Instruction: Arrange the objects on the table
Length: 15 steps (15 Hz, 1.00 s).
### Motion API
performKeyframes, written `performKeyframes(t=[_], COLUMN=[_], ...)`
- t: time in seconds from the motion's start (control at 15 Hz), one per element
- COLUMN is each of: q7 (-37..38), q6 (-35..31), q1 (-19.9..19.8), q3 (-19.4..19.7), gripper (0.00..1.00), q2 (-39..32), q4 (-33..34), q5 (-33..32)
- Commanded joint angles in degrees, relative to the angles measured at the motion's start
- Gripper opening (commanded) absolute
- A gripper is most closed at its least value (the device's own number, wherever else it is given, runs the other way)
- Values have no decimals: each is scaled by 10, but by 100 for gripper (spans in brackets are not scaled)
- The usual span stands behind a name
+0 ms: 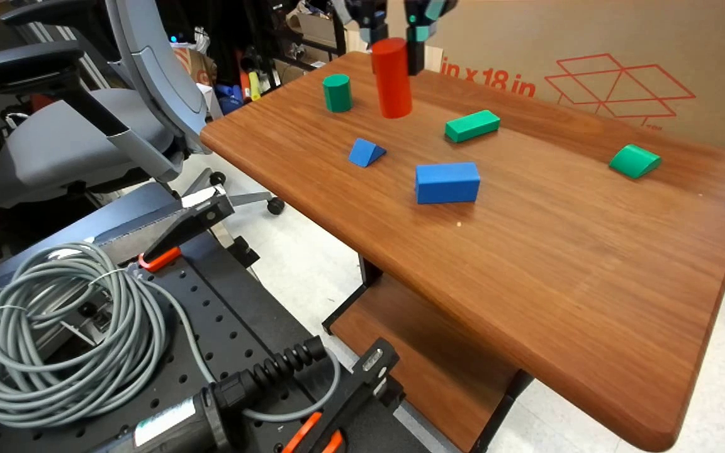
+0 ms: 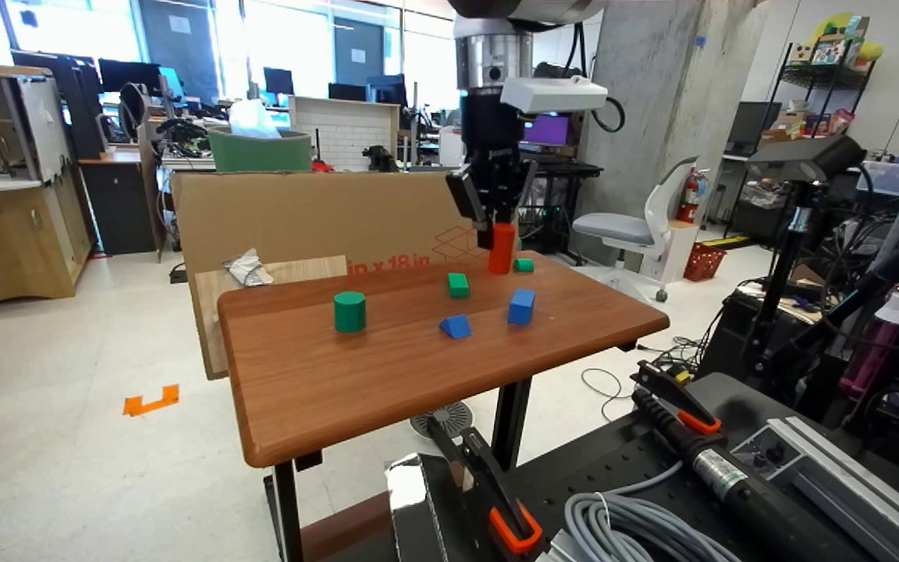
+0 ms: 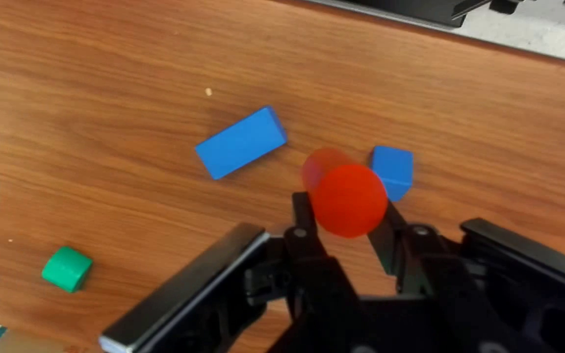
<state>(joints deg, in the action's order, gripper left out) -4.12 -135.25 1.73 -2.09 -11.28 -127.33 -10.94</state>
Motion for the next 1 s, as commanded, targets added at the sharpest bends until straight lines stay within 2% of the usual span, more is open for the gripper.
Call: performKeyframes(t=[0.0, 0.27, 0.53, 0.93], q7=[-14, -123, -240, -291], q6=[-49, -82, -61, -55], q1=[24, 29, 27, 30], q3=[-18, -47, -64, -59], gripper=[8, 8, 8, 8], q2=[54, 66, 68, 70], q4=[-75, -116, -130, -133], q5=[-15, 11, 45, -12])
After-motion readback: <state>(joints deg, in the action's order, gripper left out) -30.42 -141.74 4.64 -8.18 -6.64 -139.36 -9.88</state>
